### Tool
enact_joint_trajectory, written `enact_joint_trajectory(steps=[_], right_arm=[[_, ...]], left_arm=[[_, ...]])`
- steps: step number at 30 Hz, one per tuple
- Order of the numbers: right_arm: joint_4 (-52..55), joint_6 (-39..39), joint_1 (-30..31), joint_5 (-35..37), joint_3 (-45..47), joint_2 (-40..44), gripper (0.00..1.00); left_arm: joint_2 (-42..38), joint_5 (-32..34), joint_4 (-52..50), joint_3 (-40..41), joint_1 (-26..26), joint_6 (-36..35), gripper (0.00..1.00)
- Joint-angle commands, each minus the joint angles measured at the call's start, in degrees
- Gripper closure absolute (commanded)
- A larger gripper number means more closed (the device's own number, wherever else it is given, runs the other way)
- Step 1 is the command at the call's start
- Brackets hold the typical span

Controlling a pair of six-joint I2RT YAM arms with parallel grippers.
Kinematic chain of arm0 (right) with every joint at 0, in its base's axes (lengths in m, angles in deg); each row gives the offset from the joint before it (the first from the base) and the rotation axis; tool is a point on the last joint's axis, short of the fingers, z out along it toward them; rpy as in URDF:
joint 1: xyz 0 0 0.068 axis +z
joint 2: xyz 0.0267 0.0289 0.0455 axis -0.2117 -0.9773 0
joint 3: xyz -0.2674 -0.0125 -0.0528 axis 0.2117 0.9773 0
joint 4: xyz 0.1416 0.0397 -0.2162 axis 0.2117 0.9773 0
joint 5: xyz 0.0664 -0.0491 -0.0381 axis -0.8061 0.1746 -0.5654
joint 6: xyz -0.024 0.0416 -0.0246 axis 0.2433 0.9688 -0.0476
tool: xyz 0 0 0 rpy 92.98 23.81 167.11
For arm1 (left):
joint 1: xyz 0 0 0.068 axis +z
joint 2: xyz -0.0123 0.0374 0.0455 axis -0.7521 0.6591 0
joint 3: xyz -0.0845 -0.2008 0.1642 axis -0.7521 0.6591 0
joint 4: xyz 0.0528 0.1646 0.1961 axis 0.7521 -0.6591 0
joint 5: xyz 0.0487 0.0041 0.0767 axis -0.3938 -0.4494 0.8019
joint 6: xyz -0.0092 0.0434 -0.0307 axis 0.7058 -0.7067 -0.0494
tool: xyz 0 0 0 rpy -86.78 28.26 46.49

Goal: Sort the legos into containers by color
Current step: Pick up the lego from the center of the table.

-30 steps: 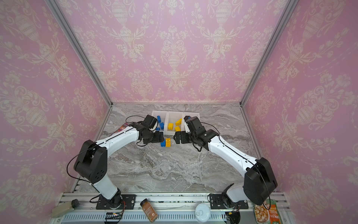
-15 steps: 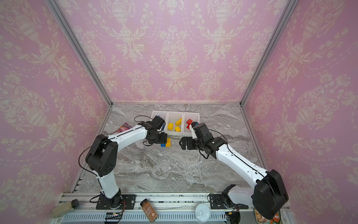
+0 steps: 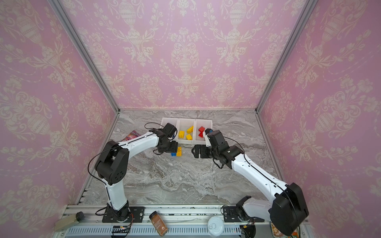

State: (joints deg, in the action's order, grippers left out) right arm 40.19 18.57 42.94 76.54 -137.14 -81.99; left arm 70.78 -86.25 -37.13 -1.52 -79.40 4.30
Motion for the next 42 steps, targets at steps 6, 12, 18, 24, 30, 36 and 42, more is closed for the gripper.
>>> enact_joint_trajectory(steps=[6, 12, 18, 24, 30, 36, 42], right_arm=[[1.0, 0.7, -0.5, -0.9, 0.9, 1.4, 0.00], [1.0, 0.6, -0.5, -0.9, 0.7, 1.8, 0.00], [1.0, 0.8, -0.6, -0.9, 1.2, 2.2, 0.00], [1.6, 0.9, -0.6, -0.4, 1.6, 3.3, 0.00], [1.8, 0.9, -0.6, -0.2, 1.6, 3.9, 0.00], [1.7, 1.0, -0.5, -0.3, 1.6, 3.5, 0.00], [1.5, 1.2, -0.6, -0.3, 1.9, 3.7, 0.00]], left_arm=[[1.1, 2.4, -1.9, -1.2, -0.6, -1.6, 0.29], [0.1, 3.6, -1.8, 0.1, -0.5, -1.7, 0.30], [0.6, 3.8, -1.1, 0.0, -0.4, -2.0, 0.35], [2.4, 3.7, -1.5, -1.2, -0.7, -2.4, 0.43], [3.4, 3.9, -1.4, -1.2, -0.7, -2.9, 0.50], [3.7, 3.4, -0.7, -1.4, -0.7, -2.6, 0.60], [3.4, 3.5, -1.0, -1.1, -0.7, -2.8, 0.69]])
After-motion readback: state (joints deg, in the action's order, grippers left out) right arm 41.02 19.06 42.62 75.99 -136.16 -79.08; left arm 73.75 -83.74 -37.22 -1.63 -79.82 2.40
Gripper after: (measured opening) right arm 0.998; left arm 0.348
